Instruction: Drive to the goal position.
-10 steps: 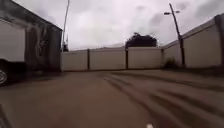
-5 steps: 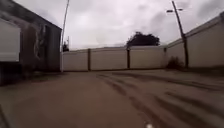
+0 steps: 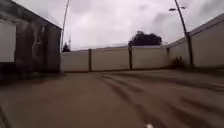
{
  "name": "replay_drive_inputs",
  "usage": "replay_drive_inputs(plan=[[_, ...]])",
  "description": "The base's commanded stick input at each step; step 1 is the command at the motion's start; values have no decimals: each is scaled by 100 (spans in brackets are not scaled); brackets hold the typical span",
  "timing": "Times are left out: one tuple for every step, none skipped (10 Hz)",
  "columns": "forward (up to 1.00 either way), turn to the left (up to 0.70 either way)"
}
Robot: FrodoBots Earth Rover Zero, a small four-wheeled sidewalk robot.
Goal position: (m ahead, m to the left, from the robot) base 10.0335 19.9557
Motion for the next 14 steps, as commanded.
replay_drive_inputs(plan=[[70, 0], [70, 0], [70, 0], [70, 0], [70, 0], [70, 0], [70, 0], [70, 0], [70, 0], [70, 0], [70, 0], [70, 0], [70, 0], [70, 0]])
